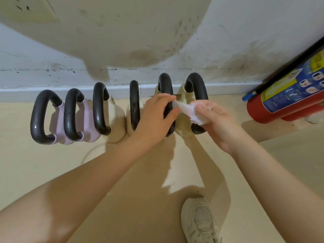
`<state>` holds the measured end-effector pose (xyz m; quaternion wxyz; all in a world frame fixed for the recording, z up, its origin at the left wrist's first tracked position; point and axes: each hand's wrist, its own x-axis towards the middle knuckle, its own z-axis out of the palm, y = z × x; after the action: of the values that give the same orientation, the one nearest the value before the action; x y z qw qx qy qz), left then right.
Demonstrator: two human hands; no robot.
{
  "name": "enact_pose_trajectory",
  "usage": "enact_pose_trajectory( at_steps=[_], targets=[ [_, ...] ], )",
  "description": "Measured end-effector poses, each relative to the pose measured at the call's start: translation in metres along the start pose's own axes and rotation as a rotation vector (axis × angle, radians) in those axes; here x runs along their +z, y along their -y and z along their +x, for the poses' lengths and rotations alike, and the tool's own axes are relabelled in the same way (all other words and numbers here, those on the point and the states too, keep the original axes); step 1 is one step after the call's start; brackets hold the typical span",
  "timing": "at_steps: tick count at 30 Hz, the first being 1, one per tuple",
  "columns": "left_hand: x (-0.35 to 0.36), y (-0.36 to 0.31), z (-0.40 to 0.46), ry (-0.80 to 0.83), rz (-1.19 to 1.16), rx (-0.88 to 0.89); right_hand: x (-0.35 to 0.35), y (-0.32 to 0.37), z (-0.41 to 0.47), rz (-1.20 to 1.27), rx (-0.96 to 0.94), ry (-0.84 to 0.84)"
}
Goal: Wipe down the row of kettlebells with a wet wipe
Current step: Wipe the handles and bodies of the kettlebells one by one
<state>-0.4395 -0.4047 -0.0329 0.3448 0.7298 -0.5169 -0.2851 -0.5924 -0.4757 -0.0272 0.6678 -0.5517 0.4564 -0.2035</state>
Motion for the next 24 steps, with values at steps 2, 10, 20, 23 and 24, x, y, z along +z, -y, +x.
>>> enact_pose_trajectory(
  at_steps=[2,10,20,23,24],
  targets=[
    [-0.002,-0.016,0.004,0.121,-0.181,-0.046,-0.009,0.011,0.003,0.124,0.014,0.062],
    [0.016,-0.039,0.023,0.078,-0.588,-0.324,-0.031,0.027,0.009,0.215,0.014,-0.075],
    [0.054,-0.040,0.040,0.204,-0.989,-0.339,-0.055,0.025,0.029,0.074,0.008,-0.326],
    [0.061,-0.046,0.050,0.188,-1.173,-0.405,-0.054,0.029,0.041,0.082,0.018,-0.365],
    [0.062,-0.047,0.055,0.160,-1.245,-0.421,-0.054,0.031,0.045,0.150,0.059,-0.345]
  ],
)
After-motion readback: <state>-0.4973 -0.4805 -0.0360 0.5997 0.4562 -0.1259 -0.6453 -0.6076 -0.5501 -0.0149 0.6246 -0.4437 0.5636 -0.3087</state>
